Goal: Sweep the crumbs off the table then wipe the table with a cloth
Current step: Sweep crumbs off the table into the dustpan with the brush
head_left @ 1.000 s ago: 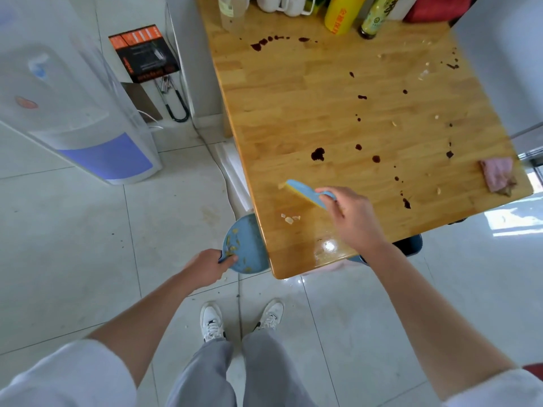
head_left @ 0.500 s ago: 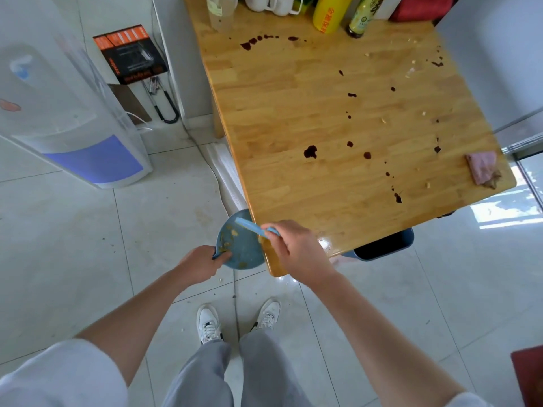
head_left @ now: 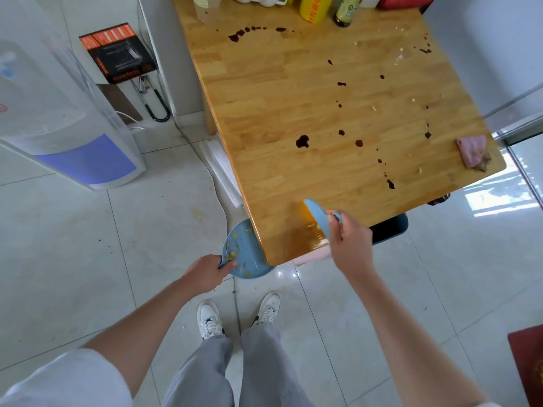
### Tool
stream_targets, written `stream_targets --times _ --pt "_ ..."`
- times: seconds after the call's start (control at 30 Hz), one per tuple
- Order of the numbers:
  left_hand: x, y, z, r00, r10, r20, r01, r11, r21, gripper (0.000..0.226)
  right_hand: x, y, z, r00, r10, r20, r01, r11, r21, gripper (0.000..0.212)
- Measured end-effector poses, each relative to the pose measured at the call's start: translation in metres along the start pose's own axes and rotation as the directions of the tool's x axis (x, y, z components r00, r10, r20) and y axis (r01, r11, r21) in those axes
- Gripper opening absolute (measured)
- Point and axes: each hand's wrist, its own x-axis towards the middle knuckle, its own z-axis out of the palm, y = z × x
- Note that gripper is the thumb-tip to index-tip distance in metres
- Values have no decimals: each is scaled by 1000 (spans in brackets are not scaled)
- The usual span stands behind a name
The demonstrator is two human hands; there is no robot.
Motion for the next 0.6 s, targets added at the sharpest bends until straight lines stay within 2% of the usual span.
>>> stream_targets --times 0.23,0.37,0.5,0.6 --pt "-3 -1 7 1000 -7 -10 7 999 34 52 -46 -59 35 963 -212 165 184 968 171 19" --pt "-8 0 8 1000 -14 -4 14 999 44 53 -39 -57 22 982 -163 92 142 969 205 19" --pt "-12 -4 5 1000 -20 -15 21 998 62 53 -34 -57 14 972 -160 174 123 971 205 19" --pt "-14 -8 4 999 -34 -33 36 998 56 51 -37 -63 18 977 -160 141 125 965 231 20"
